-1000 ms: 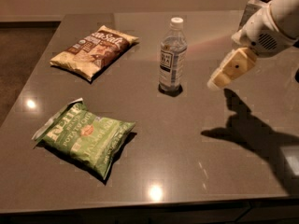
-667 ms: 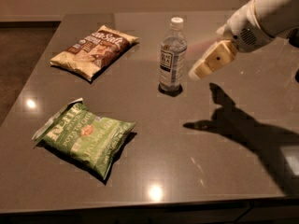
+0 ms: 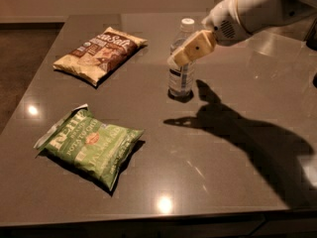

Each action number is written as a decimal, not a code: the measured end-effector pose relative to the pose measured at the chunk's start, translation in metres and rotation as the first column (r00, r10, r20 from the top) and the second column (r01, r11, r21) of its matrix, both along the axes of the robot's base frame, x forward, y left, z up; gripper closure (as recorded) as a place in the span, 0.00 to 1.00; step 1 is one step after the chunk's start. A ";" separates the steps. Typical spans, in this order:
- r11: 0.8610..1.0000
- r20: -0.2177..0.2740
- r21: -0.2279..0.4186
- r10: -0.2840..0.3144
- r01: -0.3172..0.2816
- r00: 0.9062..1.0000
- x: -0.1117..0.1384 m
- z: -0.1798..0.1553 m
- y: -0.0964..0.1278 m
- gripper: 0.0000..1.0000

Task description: Knock blue plastic bottle over

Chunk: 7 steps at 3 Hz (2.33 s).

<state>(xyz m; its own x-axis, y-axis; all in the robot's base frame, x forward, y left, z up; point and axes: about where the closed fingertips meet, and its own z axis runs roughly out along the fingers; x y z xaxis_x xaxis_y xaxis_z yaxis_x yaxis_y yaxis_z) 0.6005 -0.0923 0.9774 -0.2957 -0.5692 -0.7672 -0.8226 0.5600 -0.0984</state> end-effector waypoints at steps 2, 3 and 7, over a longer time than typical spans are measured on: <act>0.998 0.012 0.049 -0.045 0.045 0.999 0.023 -0.020 0.010 0.00; 0.997 -0.006 0.070 -0.038 0.039 0.999 0.027 -0.029 0.009 0.18; 0.987 -0.075 -0.155 -0.063 0.051 0.995 0.000 0.008 -0.038 1.00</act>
Offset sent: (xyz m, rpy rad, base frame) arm 0.0321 0.0060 -0.0318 0.0655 -0.0132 -0.0660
